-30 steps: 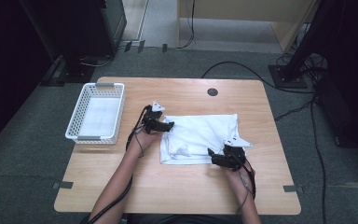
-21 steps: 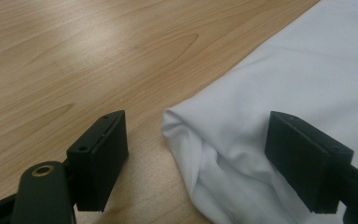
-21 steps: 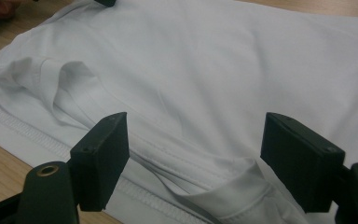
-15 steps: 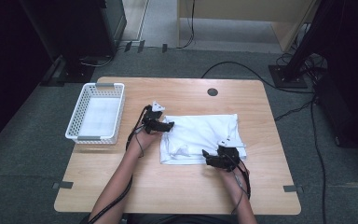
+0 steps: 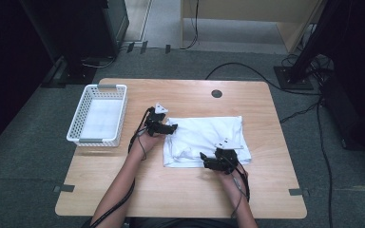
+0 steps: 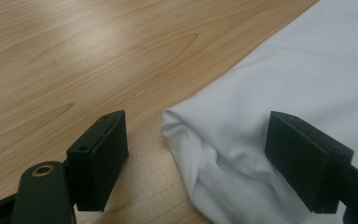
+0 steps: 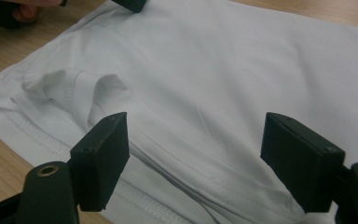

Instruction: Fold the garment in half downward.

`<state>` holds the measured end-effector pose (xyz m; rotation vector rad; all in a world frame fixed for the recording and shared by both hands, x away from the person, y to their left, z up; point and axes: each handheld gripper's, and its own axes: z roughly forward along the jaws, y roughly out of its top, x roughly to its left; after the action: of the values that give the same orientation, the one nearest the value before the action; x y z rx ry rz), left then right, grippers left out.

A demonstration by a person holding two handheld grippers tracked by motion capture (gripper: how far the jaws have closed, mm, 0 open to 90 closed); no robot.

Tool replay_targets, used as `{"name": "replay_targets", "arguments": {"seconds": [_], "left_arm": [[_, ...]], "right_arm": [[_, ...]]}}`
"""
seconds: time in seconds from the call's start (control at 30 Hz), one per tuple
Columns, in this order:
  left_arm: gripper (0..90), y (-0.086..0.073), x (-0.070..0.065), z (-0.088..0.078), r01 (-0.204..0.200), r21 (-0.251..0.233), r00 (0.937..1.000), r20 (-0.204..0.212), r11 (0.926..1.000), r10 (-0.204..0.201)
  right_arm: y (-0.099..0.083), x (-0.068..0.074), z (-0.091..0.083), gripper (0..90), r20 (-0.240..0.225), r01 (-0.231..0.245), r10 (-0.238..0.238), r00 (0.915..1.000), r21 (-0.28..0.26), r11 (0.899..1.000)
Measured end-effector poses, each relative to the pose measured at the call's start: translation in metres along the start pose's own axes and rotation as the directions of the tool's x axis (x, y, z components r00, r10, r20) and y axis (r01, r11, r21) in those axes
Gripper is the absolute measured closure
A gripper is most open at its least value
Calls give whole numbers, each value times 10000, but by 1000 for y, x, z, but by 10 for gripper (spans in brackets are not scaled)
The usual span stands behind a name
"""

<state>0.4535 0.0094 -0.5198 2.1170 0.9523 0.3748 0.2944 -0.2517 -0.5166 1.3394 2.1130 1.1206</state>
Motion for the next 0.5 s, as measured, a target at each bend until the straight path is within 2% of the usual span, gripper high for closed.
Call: {"name": "replay_targets", "arguments": {"seconds": [0.3,0.5], "left_arm": [[217,0,0,0,-5,2,10000,0,10000,5],[217,0,0,0,0,0,10000,9,10000,0]], "right_arm": [[1,7,3,241,-142,-17,15,9999,-101,9999],[2,12,6,240,-156,212,-212,9997,-27,9998]]}}
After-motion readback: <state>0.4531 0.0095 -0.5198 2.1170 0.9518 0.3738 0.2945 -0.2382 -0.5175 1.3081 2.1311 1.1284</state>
